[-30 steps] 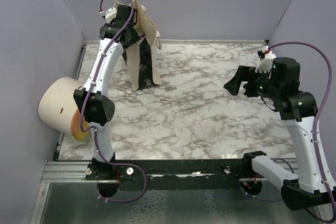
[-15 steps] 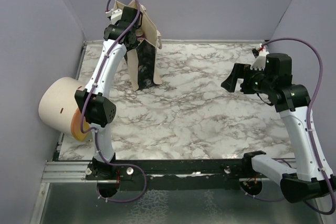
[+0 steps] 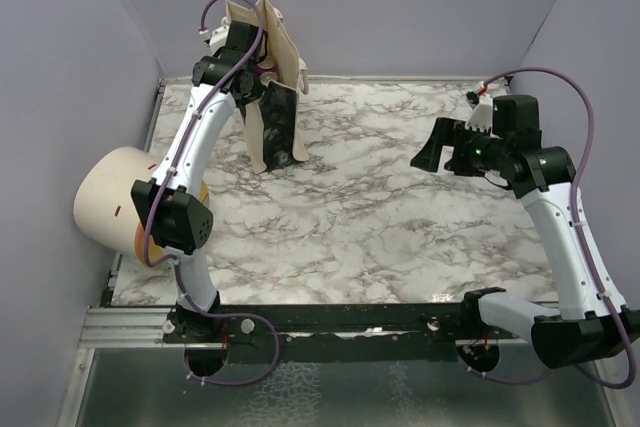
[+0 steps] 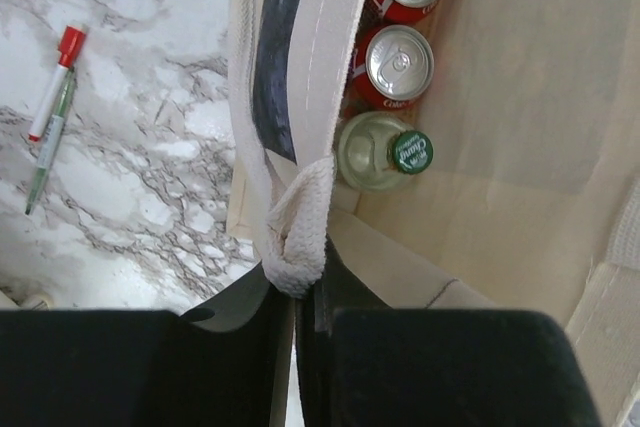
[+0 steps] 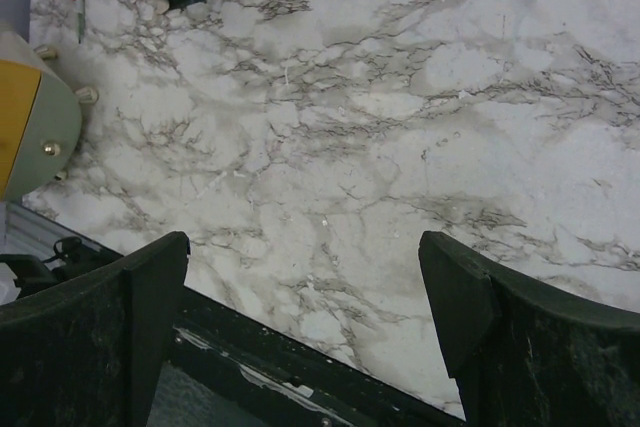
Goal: Take the beverage out of the canvas bag
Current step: Move the canvas bag to the center of the board.
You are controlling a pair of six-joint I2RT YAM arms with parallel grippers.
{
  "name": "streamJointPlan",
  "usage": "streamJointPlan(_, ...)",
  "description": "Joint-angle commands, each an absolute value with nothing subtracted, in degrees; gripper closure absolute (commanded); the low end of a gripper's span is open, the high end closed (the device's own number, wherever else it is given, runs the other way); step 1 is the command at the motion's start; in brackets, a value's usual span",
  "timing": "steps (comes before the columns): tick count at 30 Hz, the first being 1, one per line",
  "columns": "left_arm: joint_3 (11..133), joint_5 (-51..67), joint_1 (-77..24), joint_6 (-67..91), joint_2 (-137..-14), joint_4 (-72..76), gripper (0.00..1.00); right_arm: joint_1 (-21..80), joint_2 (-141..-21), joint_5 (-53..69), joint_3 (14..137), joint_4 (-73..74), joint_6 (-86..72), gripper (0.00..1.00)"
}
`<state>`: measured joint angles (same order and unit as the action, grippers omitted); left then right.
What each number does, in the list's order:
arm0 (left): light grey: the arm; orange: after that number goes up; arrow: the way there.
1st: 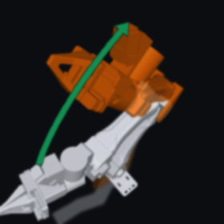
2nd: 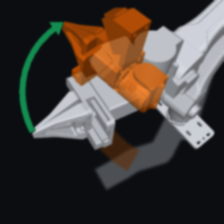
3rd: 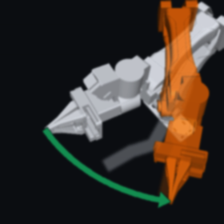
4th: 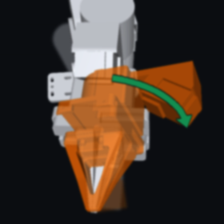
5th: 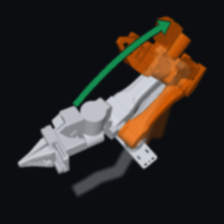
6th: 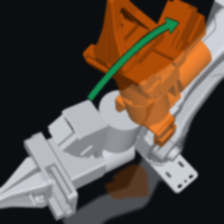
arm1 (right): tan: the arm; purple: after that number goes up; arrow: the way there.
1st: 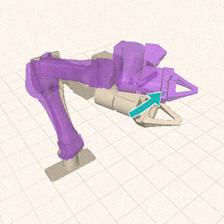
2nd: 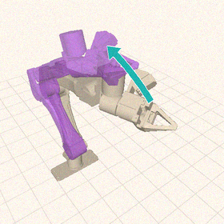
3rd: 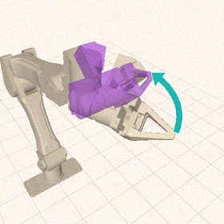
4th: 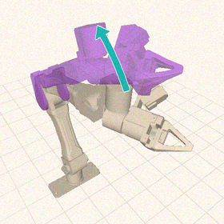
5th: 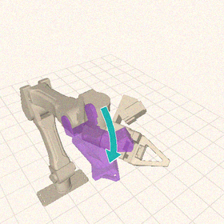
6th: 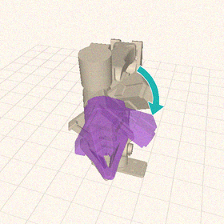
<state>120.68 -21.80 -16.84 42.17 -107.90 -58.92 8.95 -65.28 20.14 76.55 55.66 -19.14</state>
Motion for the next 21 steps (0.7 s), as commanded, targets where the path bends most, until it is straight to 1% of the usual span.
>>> streamJointPlan(1,116.02,-10.98,-17.93,44.21,-100.50,-58.99,1.00,9.32,-65.77,25.15,77.52,52.77,-19.65,0.01)
streamJointPlan(8,102.71,-0.94,-18.02,48.31,-90.51,-52.07,1.00,9.85,-70.06,33.37,78.52,51.30,-19.95,0.01)
streamJointPlan(15,99.81,6.10,-18.09,48.07,-86.38,-53.69,1.00,10.52,-71.94,34.04,79.83,51.27,-20.82,0.01)
streamJointPlan(18,96.53,11.08,-18.12,47.84,-84.34,-53.81,1.00,10.80,-71.90,34.23,78.90,50.12,-21.23,0.01)
streamJointPlan(21,93.49,13.68,-18.21,48.29,-81.69,-53.94,1.00,11.21,-72.43,35.12,77.76,48.49,-21.89,0.01)
